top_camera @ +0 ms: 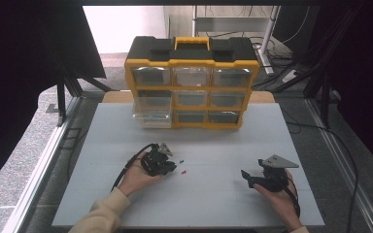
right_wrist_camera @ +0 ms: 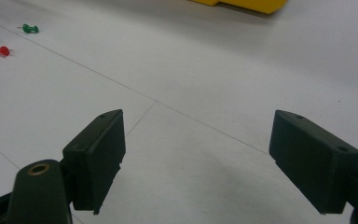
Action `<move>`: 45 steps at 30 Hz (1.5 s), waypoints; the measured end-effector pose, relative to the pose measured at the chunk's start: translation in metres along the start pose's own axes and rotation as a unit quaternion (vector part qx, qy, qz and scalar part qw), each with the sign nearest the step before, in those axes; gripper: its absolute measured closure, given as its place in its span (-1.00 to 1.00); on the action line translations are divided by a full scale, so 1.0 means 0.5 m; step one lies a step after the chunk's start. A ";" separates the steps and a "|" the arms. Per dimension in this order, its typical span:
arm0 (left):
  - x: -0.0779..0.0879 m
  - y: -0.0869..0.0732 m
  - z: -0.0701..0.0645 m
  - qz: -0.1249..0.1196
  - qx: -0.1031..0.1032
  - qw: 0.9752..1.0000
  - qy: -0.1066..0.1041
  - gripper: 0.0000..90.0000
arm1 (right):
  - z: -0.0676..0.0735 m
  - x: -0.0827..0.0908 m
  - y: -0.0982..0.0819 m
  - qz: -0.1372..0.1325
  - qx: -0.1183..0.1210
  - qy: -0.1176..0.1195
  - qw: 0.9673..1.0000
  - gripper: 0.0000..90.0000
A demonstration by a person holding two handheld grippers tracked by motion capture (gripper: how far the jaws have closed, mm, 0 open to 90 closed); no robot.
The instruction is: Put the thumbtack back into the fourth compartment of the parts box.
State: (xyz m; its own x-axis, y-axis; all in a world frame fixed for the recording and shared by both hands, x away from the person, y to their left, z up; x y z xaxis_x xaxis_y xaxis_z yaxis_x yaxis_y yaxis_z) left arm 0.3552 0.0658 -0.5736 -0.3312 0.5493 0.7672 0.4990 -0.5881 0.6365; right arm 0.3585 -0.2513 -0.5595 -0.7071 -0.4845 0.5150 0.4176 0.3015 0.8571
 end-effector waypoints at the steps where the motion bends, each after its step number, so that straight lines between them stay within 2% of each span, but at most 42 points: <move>1: 0.010 0.001 0.003 -0.010 0.005 1.000 -0.001 0.84 | 0.000 0.000 0.000 0.000 0.000 0.000 1.000 -0.58; 4: 0.021 0.005 0.004 -0.027 0.016 1.000 0.001 0.84 | 0.000 0.000 0.000 0.000 0.000 0.000 1.000 -0.58; 5: 0.037 0.010 0.007 -0.045 0.020 0.999 0.001 0.84 | 0.000 0.000 0.000 0.000 0.000 0.000 1.000 -0.58; 6: 0.037 0.010 0.007 -0.045 0.020 0.999 0.001 0.84 | 0.000 0.000 0.000 0.000 -0.001 0.001 1.000 -0.58; 7: 0.057 0.016 0.010 -0.070 0.025 0.997 0.006 0.84 | -0.001 0.000 0.000 0.001 -0.001 -0.002 1.000 -0.58; 8: 0.068 0.018 0.011 -0.081 0.027 0.996 0.009 0.84 | -0.001 0.000 0.000 0.001 -0.001 -0.002 1.000 -0.58; 9: 0.068 0.018 0.011 -0.081 0.027 0.996 0.009 0.84 | -0.001 0.000 0.000 0.001 -0.001 -0.002 1.000 -0.58; 11: 0.096 0.021 0.015 -0.113 0.032 0.993 0.012 0.84 | -0.002 0.001 0.000 0.000 -0.002 -0.002 1.000 -0.58; 12: 0.104 0.022 0.014 -0.121 0.035 0.992 0.010 0.84 | -0.002 0.001 0.000 0.000 -0.002 -0.002 1.000 -0.58; 13: 0.104 0.022 0.014 -0.121 0.035 0.992 0.010 0.84 | -0.002 0.001 0.000 0.000 -0.002 -0.002 1.000 -0.58; 14: 0.117 0.022 0.015 -0.135 0.036 0.990 0.010 0.84 | -0.001 0.000 0.000 0.000 -0.002 -0.002 1.000 -0.58; 16: 0.123 0.022 0.016 -0.140 0.036 0.989 0.010 0.84 | 0.000 0.000 0.000 0.000 -0.002 0.000 1.000 -0.58; 17: 0.134 0.026 0.018 -0.152 0.039 0.988 0.009 0.84 | -0.001 0.000 0.001 0.000 -0.002 -0.001 1.000 -0.58; 19: 0.140 0.028 0.019 -0.157 0.041 0.987 0.009 0.84 | -0.001 -0.001 0.001 0.000 -0.002 -0.001 1.000 -0.58; 20: 0.150 0.033 0.020 -0.168 0.044 0.985 0.007 0.84 | -0.002 -0.001 0.000 0.001 -0.002 -0.003 1.000 -0.58; 21: 0.150 0.033 0.020 -0.168 0.044 0.985 0.007 0.84 | -0.002 -0.001 0.000 0.000 -0.002 -0.003 1.000 -0.58; 23: 0.167 0.041 0.021 -0.186 0.045 0.982 0.007 0.84 | -0.002 -0.001 0.000 0.000 -0.002 -0.003 1.000 -0.58; 26: 0.178 0.048 0.021 -0.196 0.044 0.980 0.008 0.84 | -0.001 -0.001 0.000 0.000 -0.003 -0.001 1.000 -0.58; 27: 0.183 0.052 0.020 -0.201 0.044 0.979 0.009 0.84 | -0.001 -0.001 0.000 0.000 -0.003 -0.001 1.000 -0.58; 28: 0.194 0.061 0.020 -0.215 0.048 0.975 0.011 0.84 | -0.001 -0.001 0.001 0.000 -0.003 0.000 1.000 -0.58; 29: 0.194 0.061 0.020 -0.215 0.048 0.975 0.011 0.84 | -0.001 -0.001 0.001 0.000 -0.003 0.000 1.000 -0.58; 31: 0.209 0.071 0.020 -0.225 0.049 0.973 0.018 0.84 | -0.001 -0.003 0.002 -0.001 -0.004 0.001 1.000 -0.58; 32: 0.209 0.071 0.020 -0.225 0.049 0.973 0.018 0.84 | -0.001 -0.003 0.001 -0.001 -0.004 0.002 1.000 -0.58; 34: 0.224 0.083 0.021 -0.234 0.045 0.971 0.020 0.84 | -0.001 -0.003 0.001 -0.001 -0.003 0.003 1.000 -0.58; 36: 0.233 0.093 0.023 -0.247 0.051 0.968 0.015 0.84 | -0.001 -0.002 0.001 -0.001 -0.005 0.004 1.000 -0.58; 39: 0.245 0.109 0.028 -0.260 0.057 0.964 0.012 0.84 | 0.001 -0.001 0.000 0.000 -0.004 0.004 1.000 -0.58; 42: 0.253 0.118 0.032 -0.265 0.056 0.962 0.014 0.84 | 0.001 0.000 0.000 -0.001 -0.004 0.004 1.000 -0.58; 43: 0.260 0.126 0.035 -0.271 0.058 0.961 0.013 0.84 | 0.000 0.000 0.001 -0.001 -0.005 0.003 1.000 -0.58; 45: 0.266 0.133 0.038 -0.274 0.059 0.960 0.013 0.84 | -0.001 0.001 0.002 -0.005 -0.006 0.004 1.000 -0.58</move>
Point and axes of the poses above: each handheld gripper's, and its own axes: x roughly backward along the jaws, y roughly out of its top, z roughly to its left, the point moved 8 cm from there along -x, roughly forward along the jaws, and after that the axes turned 5 degrees about -z, right-handed, at the moved point
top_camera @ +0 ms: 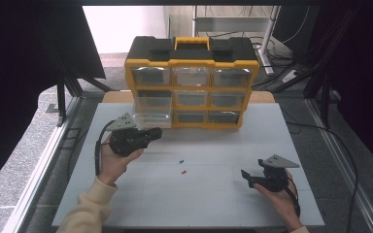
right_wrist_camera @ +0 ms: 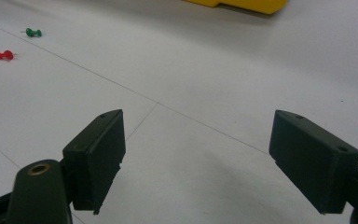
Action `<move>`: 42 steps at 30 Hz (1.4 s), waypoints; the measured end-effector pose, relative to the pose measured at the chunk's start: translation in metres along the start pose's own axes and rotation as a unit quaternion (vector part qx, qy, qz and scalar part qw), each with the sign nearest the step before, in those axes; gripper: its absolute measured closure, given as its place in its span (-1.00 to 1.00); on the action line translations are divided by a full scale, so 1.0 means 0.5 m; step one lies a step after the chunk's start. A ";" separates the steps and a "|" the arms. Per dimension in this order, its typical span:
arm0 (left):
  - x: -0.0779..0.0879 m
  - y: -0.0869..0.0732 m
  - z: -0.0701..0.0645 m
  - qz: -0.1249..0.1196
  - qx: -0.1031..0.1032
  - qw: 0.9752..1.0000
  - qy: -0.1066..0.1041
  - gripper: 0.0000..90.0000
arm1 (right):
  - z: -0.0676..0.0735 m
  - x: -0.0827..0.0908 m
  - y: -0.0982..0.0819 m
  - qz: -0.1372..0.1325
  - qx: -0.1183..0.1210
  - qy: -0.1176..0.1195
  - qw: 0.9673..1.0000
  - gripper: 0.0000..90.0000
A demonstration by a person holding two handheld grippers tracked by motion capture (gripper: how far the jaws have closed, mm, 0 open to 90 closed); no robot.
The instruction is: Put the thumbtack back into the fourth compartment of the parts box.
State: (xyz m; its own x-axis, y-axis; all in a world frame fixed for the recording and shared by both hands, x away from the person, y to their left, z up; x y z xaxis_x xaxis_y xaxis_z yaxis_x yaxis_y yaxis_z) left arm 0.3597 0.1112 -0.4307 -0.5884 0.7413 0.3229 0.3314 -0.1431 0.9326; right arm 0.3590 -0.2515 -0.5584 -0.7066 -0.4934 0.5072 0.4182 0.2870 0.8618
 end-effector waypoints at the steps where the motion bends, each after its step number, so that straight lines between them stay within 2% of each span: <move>1: 0.000 0.000 0.000 0.000 0.000 1.000 0.000 0.84 | 0.000 0.000 0.000 0.000 0.000 0.000 1.000 -0.58; 14: 0.004 0.070 0.018 -0.019 -0.007 1.000 0.011 0.84 | -0.001 0.000 0.000 0.000 0.000 -0.002 1.000 -0.58; 21: 0.005 0.098 0.036 -0.025 0.002 1.000 0.012 0.84 | 0.000 -0.001 -0.001 0.003 0.003 -0.004 1.000 -0.58; 26: 0.002 0.108 0.049 -0.022 0.005 1.000 0.019 0.84 | -0.002 -0.001 -0.001 0.003 0.002 -0.005 1.000 -0.58; 33: -0.009 0.115 0.071 -0.004 0.002 1.000 0.029 0.84 | -0.001 -0.002 -0.001 0.003 0.002 -0.003 1.000 -0.58; 38: -0.023 0.114 0.103 0.008 0.003 0.999 0.051 0.84 | -0.002 -0.001 -0.001 0.004 0.001 -0.006 1.000 -0.58; 42: -0.027 0.118 0.115 0.007 0.001 0.998 0.061 0.83 | -0.002 -0.002 -0.001 0.004 0.001 -0.006 1.000 -0.58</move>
Point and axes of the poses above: each handheld gripper's, and its own axes: x roughly backward along the jaws, y roughly out of its top, z roughly to its left, the point moved 8 cm from there along -x, roughly forward along the jaws, and after that the axes turned 5 degrees about -z, right-handed, at the moved point
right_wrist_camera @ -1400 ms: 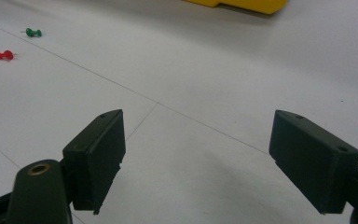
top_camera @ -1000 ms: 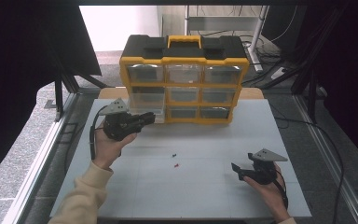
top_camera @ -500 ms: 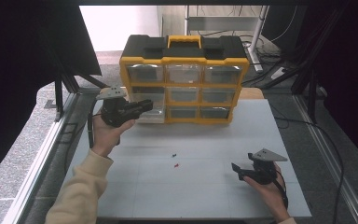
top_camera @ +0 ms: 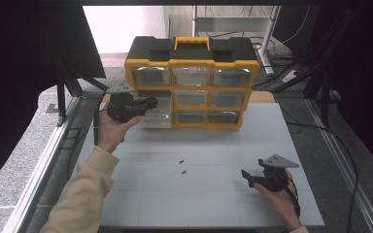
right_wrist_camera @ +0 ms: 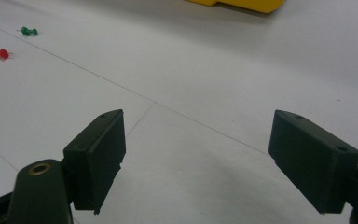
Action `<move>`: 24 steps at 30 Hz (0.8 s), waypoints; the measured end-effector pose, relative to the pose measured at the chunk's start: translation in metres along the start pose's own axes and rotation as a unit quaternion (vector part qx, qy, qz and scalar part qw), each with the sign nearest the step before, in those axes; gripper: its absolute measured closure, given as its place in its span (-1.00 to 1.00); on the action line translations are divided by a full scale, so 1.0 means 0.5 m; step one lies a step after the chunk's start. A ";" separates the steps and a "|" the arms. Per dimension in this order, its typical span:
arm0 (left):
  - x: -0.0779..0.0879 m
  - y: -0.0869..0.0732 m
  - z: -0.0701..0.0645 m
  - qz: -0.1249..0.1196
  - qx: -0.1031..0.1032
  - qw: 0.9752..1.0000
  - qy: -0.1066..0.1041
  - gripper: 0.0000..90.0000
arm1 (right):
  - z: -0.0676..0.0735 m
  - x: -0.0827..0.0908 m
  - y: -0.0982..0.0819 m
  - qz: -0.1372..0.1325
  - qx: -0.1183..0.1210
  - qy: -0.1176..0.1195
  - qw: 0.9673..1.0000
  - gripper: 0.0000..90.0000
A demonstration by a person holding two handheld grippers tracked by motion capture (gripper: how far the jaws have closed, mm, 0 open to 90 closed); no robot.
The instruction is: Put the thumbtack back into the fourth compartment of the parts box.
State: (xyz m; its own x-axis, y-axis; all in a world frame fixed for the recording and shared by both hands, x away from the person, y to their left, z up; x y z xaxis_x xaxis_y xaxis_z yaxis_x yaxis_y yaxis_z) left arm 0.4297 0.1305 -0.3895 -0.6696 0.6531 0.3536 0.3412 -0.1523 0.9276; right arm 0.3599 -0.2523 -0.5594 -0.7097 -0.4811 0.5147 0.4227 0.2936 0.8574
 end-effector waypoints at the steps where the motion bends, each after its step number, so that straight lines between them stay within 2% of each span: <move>1: -0.001 0.001 0.004 0.000 0.001 1.000 0.003 0.83 | 0.000 0.000 0.000 0.000 -0.001 -0.001 1.000 -0.58; 6: -0.011 0.001 0.022 0.005 0.011 1.000 0.016 0.79 | -0.001 0.000 0.000 -0.001 -0.002 0.000 1.000 -0.58; 7: -0.017 -0.002 0.031 0.007 0.017 0.999 0.029 0.71 | -0.001 0.000 0.000 0.000 -0.001 -0.001 1.000 -0.58; 8: -0.017 -0.002 0.031 0.007 0.017 0.999 0.029 0.45 | -0.001 0.000 0.000 0.000 -0.001 -0.001 1.000 -0.58; 10: -0.026 -0.007 0.031 0.011 0.027 0.999 0.026 -0.22 | -0.001 0.000 -0.001 0.001 -0.001 0.001 1.000 -0.58; 11: -0.024 -0.008 0.031 0.011 0.022 0.999 0.034 -0.33 | -0.001 0.000 -0.001 0.001 -0.002 0.001 1.000 -0.58; 13: -0.021 -0.008 0.028 0.007 0.019 0.999 0.037 -0.42 | -0.002 0.000 -0.002 0.002 -0.003 -0.001 1.000 -0.58; 19: 0.001 -0.014 -0.006 -0.009 0.023 1.000 0.000 -0.43 | 0.000 0.000 -0.002 0.003 -0.001 -0.001 1.000 -0.58; 20: 0.010 -0.018 -0.018 -0.013 0.022 1.000 -0.013 -0.43 | 0.000 0.001 -0.002 0.003 -0.002 -0.001 1.000 -0.58; 21: 0.010 -0.018 -0.018 -0.013 0.022 1.000 -0.013 -0.44 | 0.000 0.000 -0.002 0.004 -0.003 -0.001 1.000 -0.58; 24: 0.023 -0.023 -0.038 -0.023 0.021 0.999 -0.037 -0.46 | -0.001 0.000 -0.002 0.004 -0.003 0.001 1.000 -0.58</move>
Point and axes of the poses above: each handheld gripper's, and its own axes: x roughly backward along the jaws, y roughly out of its top, z roughly to its left, the point moved 8 cm from there along -x, roughly forward along the jaws, and after that the axes turned 5 degrees about -z, right-handed, at the moved point
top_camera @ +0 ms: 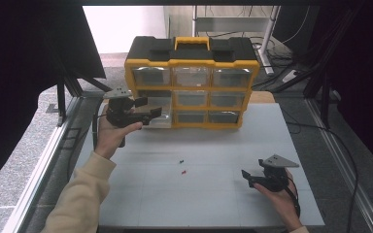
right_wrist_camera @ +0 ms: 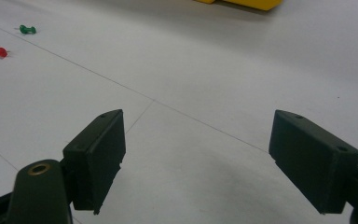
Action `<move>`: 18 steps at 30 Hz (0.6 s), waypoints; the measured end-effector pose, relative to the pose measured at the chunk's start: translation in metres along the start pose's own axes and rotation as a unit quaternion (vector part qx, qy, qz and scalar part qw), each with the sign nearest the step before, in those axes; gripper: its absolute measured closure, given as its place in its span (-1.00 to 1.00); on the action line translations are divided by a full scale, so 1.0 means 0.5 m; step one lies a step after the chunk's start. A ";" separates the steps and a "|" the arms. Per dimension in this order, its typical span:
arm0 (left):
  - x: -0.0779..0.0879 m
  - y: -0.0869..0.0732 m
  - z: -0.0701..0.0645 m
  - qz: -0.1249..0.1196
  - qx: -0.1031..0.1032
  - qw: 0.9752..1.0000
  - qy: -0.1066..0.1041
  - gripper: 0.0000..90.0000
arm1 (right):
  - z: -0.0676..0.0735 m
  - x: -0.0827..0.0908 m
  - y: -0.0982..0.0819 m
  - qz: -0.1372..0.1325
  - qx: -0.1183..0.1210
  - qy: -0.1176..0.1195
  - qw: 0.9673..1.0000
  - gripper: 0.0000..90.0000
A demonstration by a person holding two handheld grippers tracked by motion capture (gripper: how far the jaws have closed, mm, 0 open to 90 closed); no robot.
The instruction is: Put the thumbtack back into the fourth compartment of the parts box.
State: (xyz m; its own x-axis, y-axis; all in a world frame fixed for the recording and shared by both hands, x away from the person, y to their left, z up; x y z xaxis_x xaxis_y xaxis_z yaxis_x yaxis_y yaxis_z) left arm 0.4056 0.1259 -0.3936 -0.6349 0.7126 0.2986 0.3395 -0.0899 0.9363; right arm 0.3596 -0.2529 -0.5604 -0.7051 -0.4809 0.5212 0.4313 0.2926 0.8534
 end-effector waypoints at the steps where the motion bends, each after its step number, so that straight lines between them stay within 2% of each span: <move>1: 0.004 -0.002 -0.008 -0.004 0.003 1.000 -0.010 -0.48 | 0.000 0.000 0.000 0.000 0.000 0.000 1.000 -0.58; 2: 0.013 -0.007 -0.021 -0.006 -0.002 1.000 -0.016 -0.52 | 0.000 0.000 0.000 0.000 0.000 0.000 1.000 -0.58; 6: 0.025 -0.016 -0.040 -0.007 -0.012 1.000 -0.017 -0.54 | 0.000 0.000 0.000 -0.001 0.000 0.000 1.000 -0.58; 7: 0.030 -0.023 -0.052 -0.006 -0.022 1.000 -0.015 -0.55 | 0.000 0.000 0.000 0.000 0.000 0.000 1.000 -0.58; 8: 0.030 -0.023 -0.052 -0.006 -0.022 1.000 -0.015 -0.55 | 0.000 0.000 0.000 0.000 0.000 0.000 1.000 -0.58; 10: 0.034 -0.036 -0.069 0.000 -0.043 0.999 -0.015 -0.55 | 0.000 0.000 0.000 0.000 0.000 0.000 1.000 -0.58; 11: 0.034 -0.036 -0.069 0.000 -0.043 0.999 -0.015 -0.55 | 0.000 0.000 0.000 0.000 0.000 0.000 1.000 -0.58; 13: 0.034 -0.047 -0.081 0.007 -0.058 0.998 -0.017 -0.54 | 0.000 0.000 0.000 0.000 0.000 -0.001 1.000 -0.58; 18: 0.027 -0.075 -0.108 0.016 -0.077 0.996 -0.035 -0.56 | 0.000 0.000 -0.001 0.001 0.001 -0.001 1.000 -0.58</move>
State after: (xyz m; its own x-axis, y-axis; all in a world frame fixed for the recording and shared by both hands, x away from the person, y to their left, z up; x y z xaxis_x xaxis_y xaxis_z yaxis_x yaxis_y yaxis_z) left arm 0.3467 0.1011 -0.4150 -0.5736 0.7540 0.3200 0.2444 -0.2154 0.9455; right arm 0.3594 -0.2531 -0.5607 -0.7049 -0.4789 0.5232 0.4314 0.2960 0.8522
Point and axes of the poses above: each handheld gripper's, and its own axes: x roughly backward along the jaws, y roughly out of its top, z roughly to its left, the point moved 8 cm from there along -x, roughly forward along the jaws, and after that the axes turned 5 degrees about -z, right-handed, at the moved point
